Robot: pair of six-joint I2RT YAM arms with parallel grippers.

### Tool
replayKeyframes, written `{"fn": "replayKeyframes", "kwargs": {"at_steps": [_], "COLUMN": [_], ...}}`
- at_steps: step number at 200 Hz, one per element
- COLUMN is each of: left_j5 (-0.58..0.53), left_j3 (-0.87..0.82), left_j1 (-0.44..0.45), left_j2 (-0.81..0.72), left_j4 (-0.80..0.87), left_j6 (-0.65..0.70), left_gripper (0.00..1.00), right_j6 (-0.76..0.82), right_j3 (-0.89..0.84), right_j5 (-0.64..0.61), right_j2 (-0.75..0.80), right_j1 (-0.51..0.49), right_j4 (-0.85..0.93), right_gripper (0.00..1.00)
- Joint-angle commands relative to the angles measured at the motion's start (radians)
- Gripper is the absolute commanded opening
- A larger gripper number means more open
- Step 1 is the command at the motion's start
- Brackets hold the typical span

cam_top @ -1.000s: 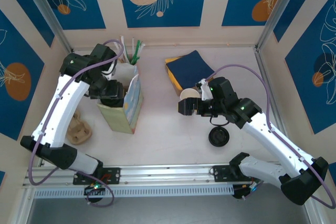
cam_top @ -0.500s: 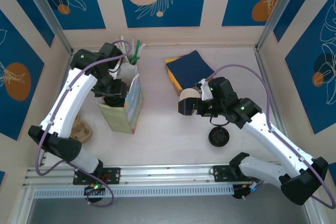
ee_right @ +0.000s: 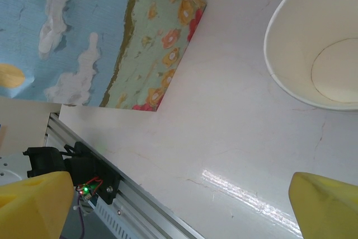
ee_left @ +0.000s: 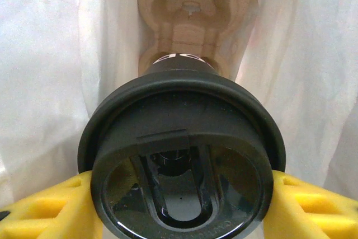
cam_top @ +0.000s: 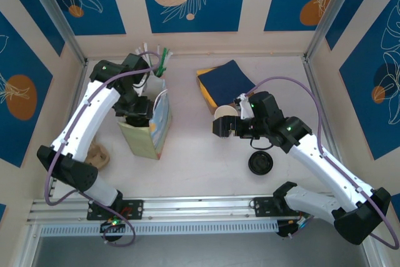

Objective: Pack the takeout coffee

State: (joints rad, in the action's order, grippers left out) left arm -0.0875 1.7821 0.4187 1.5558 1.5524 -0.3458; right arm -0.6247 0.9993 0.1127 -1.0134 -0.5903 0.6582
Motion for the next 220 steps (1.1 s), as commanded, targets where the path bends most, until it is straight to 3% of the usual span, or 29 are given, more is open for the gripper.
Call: {"fn": "replayKeyframes", "kwargs": {"at_steps": [1, 220], "left_j5": [0.015, -0.12], "left_j3": [-0.033, 0.02], "left_j1": [-0.01, -0.014], "left_j2": [0.012, -0.043], "left_j4": [-0.002, 0.034], "left_j6": [0.036, 0.028], "left_gripper": [0.56, 0.56], "right_j6": [0.019, 0.022], "right_j3": [-0.004, 0.005], "right_j5": [0.019, 0.05], "right_j2": [0.013, 0.009], "right_j1": [0.007, 0.017], "right_j4": [0.002, 0.0], "right_gripper": [0.99, 0.99]}}
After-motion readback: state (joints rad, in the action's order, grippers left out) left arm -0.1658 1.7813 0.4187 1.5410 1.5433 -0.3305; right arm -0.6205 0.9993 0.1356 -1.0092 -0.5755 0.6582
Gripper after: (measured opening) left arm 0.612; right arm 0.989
